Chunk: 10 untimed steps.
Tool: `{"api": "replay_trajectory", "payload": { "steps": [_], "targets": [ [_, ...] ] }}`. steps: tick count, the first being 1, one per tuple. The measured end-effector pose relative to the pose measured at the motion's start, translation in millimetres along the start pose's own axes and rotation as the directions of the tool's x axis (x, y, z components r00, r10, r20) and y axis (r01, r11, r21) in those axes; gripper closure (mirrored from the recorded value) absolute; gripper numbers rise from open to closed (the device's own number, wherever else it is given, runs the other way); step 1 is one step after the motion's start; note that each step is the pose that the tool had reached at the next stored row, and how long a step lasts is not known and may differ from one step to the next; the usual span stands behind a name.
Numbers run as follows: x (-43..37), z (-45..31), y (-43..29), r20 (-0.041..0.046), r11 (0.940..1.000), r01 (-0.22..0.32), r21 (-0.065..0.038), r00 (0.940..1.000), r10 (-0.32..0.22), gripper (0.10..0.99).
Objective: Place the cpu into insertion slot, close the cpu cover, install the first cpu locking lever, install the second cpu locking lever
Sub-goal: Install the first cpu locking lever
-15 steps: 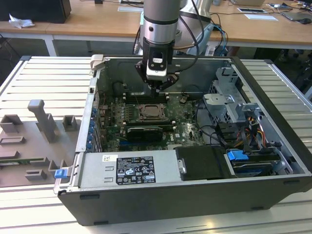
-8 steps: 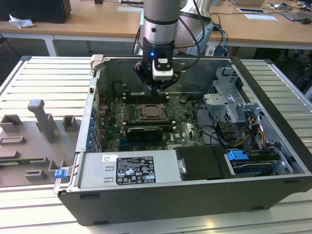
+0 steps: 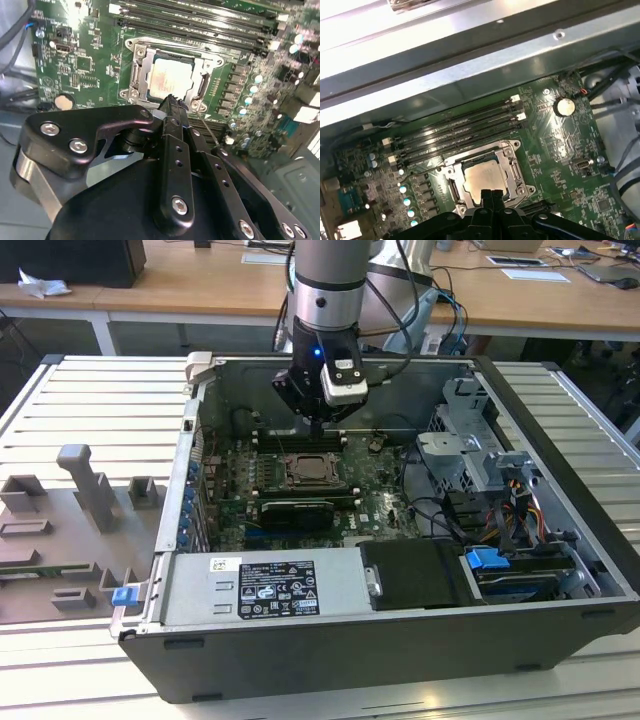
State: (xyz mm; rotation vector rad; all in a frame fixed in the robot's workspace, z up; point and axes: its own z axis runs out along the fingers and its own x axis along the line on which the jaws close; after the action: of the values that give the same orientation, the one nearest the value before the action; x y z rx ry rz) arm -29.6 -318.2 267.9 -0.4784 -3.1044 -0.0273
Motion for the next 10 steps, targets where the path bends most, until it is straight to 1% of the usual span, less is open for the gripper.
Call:
{"api": "replay_trajectory", "payload": {
  "steps": [1,4,7,10],
  "targets": [
    [0.0,0.0,0.0,-0.0004,0.9998,0.021,0.0,0.9998,-0.021,0.98],
    [0.0,0.0,0.0,-0.001,0.9982,0.06,0.0,0.9982,-0.06,0.98],
    [0.0,0.0,0.0,-0.0019,0.9936,0.113,0.0,0.9936,-0.113,0.98],
    [0.0,0.0,0.0,-0.0024,0.9902,0.14,0.0,0.9902,-0.14,0.98]
  ]
}}
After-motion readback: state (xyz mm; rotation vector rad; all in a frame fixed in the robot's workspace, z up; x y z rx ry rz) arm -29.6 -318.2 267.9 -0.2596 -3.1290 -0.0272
